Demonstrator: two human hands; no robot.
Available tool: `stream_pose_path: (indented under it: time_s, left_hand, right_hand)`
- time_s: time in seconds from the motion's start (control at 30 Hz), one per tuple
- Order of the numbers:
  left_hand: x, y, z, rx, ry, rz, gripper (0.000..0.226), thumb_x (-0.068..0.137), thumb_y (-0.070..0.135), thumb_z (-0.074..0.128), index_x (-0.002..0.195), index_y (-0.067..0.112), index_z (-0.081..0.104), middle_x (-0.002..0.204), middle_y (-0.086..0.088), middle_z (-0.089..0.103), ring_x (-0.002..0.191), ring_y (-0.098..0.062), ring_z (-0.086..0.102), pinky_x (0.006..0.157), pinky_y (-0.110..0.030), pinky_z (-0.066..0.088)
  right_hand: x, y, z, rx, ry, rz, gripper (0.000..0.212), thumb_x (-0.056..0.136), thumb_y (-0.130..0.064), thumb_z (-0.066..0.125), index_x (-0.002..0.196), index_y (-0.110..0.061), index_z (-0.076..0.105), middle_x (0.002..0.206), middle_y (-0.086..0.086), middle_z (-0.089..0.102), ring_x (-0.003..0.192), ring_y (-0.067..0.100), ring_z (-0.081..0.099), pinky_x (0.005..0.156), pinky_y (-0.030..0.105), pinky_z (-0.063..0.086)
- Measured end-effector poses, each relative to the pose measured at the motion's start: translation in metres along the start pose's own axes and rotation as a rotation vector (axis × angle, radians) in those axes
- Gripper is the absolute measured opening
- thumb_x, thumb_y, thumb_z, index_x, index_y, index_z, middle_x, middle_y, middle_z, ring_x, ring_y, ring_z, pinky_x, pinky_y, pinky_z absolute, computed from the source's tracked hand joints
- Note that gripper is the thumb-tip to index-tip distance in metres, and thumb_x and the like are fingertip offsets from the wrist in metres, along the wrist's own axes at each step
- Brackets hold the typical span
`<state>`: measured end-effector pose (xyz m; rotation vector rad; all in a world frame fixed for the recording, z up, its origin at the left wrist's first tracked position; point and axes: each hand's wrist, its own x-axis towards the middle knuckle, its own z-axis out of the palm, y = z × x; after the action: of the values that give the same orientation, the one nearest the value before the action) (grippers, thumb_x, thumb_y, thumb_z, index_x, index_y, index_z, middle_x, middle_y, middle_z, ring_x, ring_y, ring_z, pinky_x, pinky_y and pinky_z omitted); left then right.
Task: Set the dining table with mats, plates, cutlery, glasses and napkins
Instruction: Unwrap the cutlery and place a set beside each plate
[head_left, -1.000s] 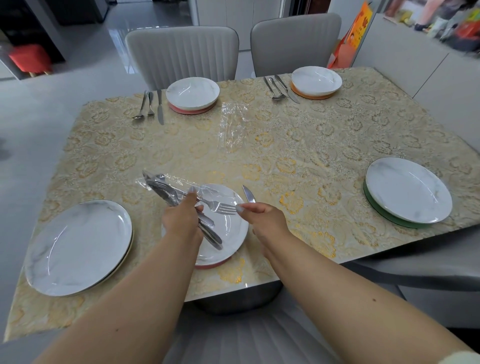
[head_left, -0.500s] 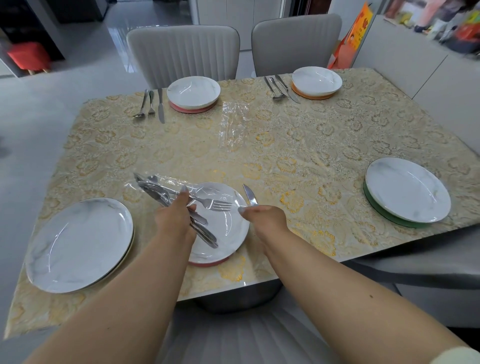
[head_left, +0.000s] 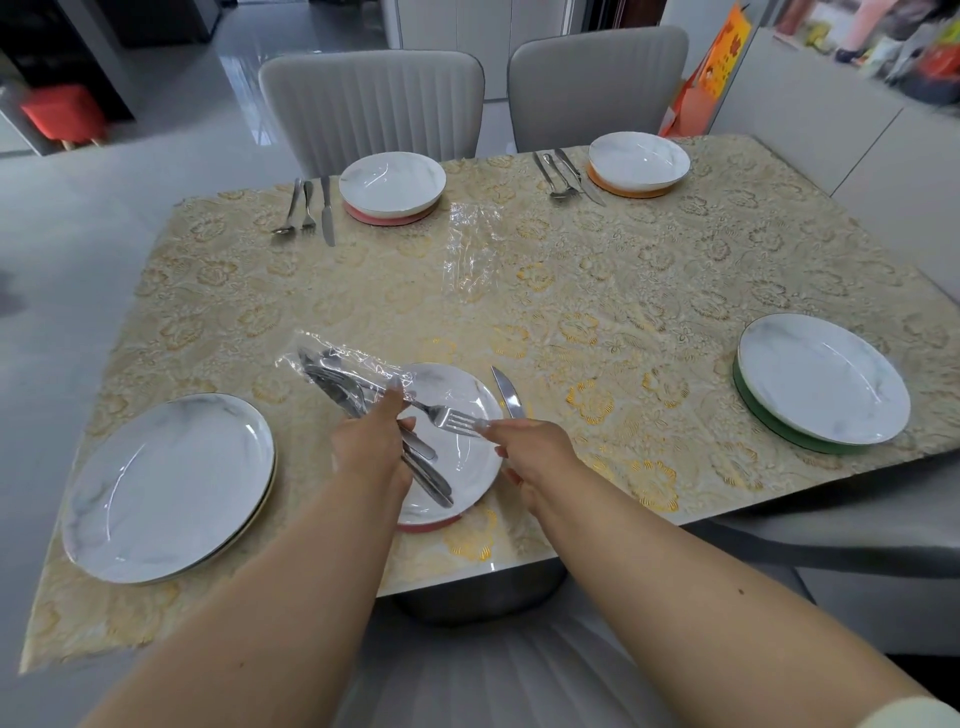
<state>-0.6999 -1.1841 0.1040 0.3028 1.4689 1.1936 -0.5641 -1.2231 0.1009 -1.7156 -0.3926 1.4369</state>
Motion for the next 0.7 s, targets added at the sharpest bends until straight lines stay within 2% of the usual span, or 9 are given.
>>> stream_pose_path:
  time_s: [0.13, 0.17, 0.2, 0.23, 0.3, 0.37, 0.47, 0.53, 0.7]
  left_hand:
    - [0.003, 0.003, -0.001, -0.044, 0.025, -0.010, 0.019, 0.089, 0.021, 0.069, 0.079, 0.008, 0.060, 0.066, -0.002, 0.063, 0.031, -0.008, 0.051, 0.037, -0.017, 0.041]
    - [0.005, 0.006, -0.003, -0.061, 0.037, -0.015, 0.019, 0.089, 0.021, 0.069, 0.078, 0.008, 0.060, 0.060, -0.001, 0.062, 0.030, -0.008, 0.050, 0.035, -0.016, 0.041]
    - [0.007, 0.009, -0.005, -0.070, 0.043, -0.022, 0.020, 0.090, 0.022, 0.068, 0.077, 0.009, 0.060, 0.051, 0.001, 0.058, 0.029, -0.009, 0.049, 0.035, -0.017, 0.041]
    - [0.010, 0.011, -0.008, -0.072, 0.046, -0.026, 0.021, 0.090, 0.024, 0.068, 0.076, 0.010, 0.060, 0.046, 0.003, 0.055, 0.028, -0.010, 0.048, 0.035, -0.018, 0.041]
    - [0.016, 0.014, -0.012, -0.073, 0.065, -0.028, 0.020, 0.090, 0.025, 0.067, 0.076, 0.012, 0.060, 0.048, 0.003, 0.053, 0.028, -0.012, 0.047, 0.037, -0.021, 0.043]
    - [0.019, 0.014, -0.014, -0.070, 0.081, -0.025, 0.020, 0.091, 0.023, 0.066, 0.075, 0.013, 0.060, 0.047, 0.004, 0.053, 0.027, -0.014, 0.047, 0.036, -0.021, 0.043]
    - [0.017, 0.009, -0.012, -0.039, 0.069, -0.034, 0.023, 0.092, 0.023, 0.063, 0.072, 0.013, 0.060, 0.040, 0.005, 0.049, 0.027, -0.016, 0.047, 0.037, -0.020, 0.042]
    - [0.017, 0.005, -0.009, -0.059, 0.055, -0.062, 0.021, 0.093, 0.021, 0.063, 0.074, 0.011, 0.060, 0.042, 0.003, 0.048, 0.026, -0.017, 0.046, 0.035, -0.018, 0.040]
    - [0.021, -0.005, -0.008, -0.060, 0.005, -0.101, 0.017, 0.092, 0.015, 0.060, 0.076, 0.009, 0.060, 0.043, 0.004, 0.050, 0.028, -0.012, 0.044, 0.035, -0.016, 0.037]
  right_hand:
    - [0.005, -0.001, -0.001, -0.008, 0.193, -0.033, 0.022, 0.077, -0.009, 0.073, 0.088, 0.010, 0.068, 0.088, 0.025, 0.068, 0.075, 0.024, 0.063, 0.067, 0.030, 0.050]
    - [0.006, -0.003, -0.005, -0.040, 0.232, -0.063, 0.024, 0.078, -0.011, 0.070, 0.088, 0.011, 0.067, 0.082, 0.028, 0.065, 0.086, 0.032, 0.068, 0.067, 0.033, 0.049]
    - [0.008, -0.005, -0.009, -0.077, 0.259, -0.101, 0.022, 0.078, -0.014, 0.068, 0.077, 0.008, 0.067, 0.073, 0.022, 0.061, 0.070, 0.025, 0.058, 0.065, 0.032, 0.045]
    - [0.009, -0.008, -0.013, -0.092, 0.284, -0.137, 0.022, 0.078, -0.017, 0.067, 0.064, 0.000, 0.063, 0.067, 0.014, 0.055, 0.071, 0.015, 0.041, 0.063, 0.030, 0.040]
    - [0.013, -0.013, -0.020, -0.075, 0.347, -0.181, 0.024, 0.079, -0.018, 0.064, 0.057, -0.011, 0.055, 0.065, 0.007, 0.057, 0.062, 0.019, 0.047, 0.061, 0.029, 0.038]
    - [0.016, -0.016, -0.023, -0.026, 0.397, -0.200, 0.019, 0.081, -0.017, 0.062, 0.063, -0.013, 0.058, 0.065, 0.005, 0.063, 0.060, 0.021, 0.054, 0.062, 0.035, 0.048]
    - [0.019, -0.011, -0.017, 0.109, 0.375, -0.196, 0.018, 0.088, -0.017, 0.060, 0.071, -0.013, 0.058, 0.063, 0.003, 0.064, 0.054, 0.018, 0.058, 0.069, 0.039, 0.055]
    - [0.020, -0.009, -0.012, 0.241, 0.316, -0.170, 0.020, 0.090, -0.021, 0.064, 0.073, -0.011, 0.059, 0.062, 0.003, 0.062, 0.051, 0.014, 0.056, 0.063, 0.032, 0.054]
    - [0.017, -0.007, -0.003, 0.648, 0.130, 0.062, 0.015, 0.091, 0.003, 0.058, 0.076, 0.000, 0.058, 0.070, 0.009, 0.056, 0.057, 0.012, 0.050, 0.044, 0.016, 0.049]
